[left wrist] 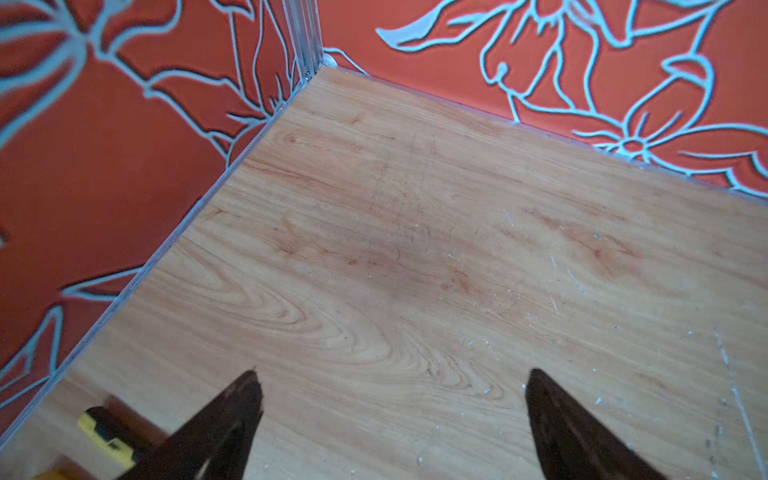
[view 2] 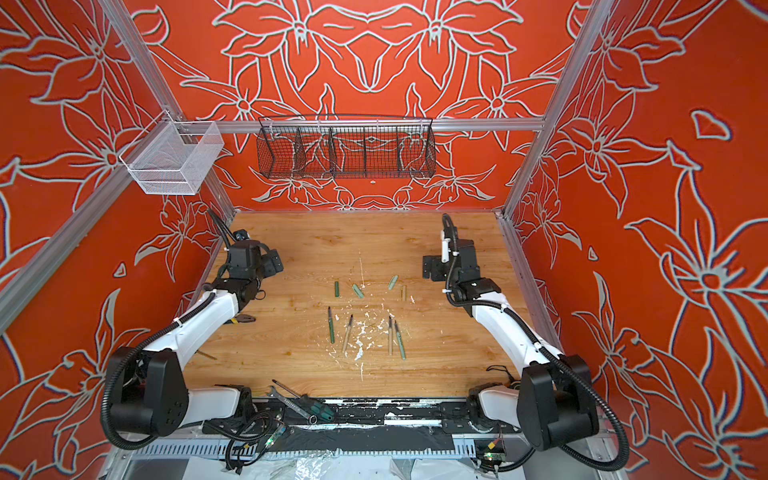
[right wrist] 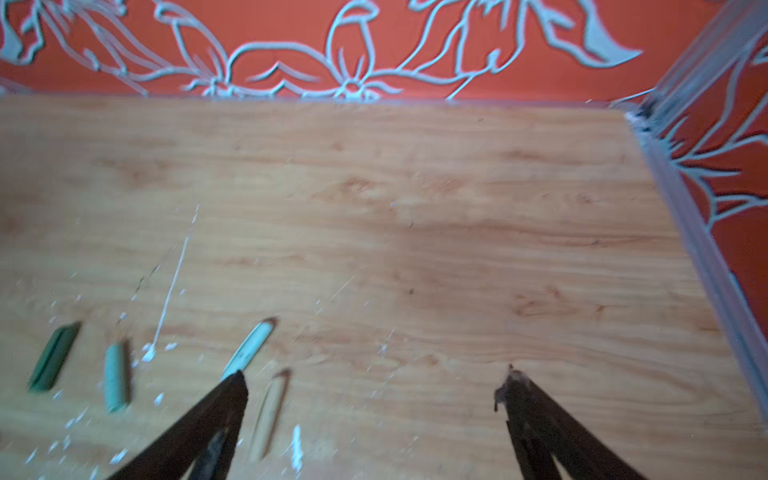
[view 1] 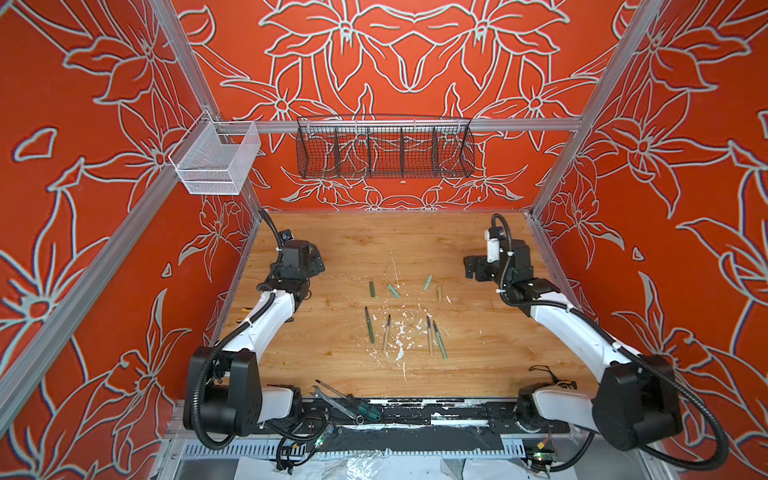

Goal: Insert the pens into the pen caps
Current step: 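Grasp the light green pen with the right gripper while the left arm advances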

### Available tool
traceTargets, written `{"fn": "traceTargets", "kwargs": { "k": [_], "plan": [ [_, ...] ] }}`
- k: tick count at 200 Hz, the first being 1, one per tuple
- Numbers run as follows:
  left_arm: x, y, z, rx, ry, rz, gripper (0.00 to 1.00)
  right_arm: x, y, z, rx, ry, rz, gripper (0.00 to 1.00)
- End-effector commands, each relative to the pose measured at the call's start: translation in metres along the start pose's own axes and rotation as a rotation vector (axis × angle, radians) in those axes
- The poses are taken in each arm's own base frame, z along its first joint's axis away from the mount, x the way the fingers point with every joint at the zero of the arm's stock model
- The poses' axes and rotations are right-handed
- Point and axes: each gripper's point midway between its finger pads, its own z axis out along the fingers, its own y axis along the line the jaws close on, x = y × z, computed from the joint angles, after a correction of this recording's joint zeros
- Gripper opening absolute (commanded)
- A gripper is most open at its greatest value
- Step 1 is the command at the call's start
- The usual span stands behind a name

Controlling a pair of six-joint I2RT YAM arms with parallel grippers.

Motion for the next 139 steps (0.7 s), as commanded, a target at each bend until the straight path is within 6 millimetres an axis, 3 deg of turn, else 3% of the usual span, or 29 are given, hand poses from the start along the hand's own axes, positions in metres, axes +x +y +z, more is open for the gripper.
{"fn": "traceTargets", "kwargs": {
  "k": [1, 50, 82, 139],
  "plan": [
    [0.026, -0.004, -0.020, 0.000, 0.214, -0.054, 0.97, 0.065, 0.013, -0.009, 0.037, 0.285, 0.001, 0.96],
    [0.020, -0.057, -0.070, 0.335, 0.334, -0.011, 0.97, 0.131, 0.056, -0.030, -0.071, 0.522, -0.081, 0.89],
    [0.022, -0.056, -0.089, 0.380, 0.323, 0.036, 0.97, 0.166, 0.070, -0.043, -0.095, 0.637, -0.143, 0.84],
    [0.026, -0.071, -0.100, 0.499, 0.325, 0.016, 0.97, 0.191, 0.085, -0.041, -0.120, 0.672, -0.189, 0.67]
  ]
}}
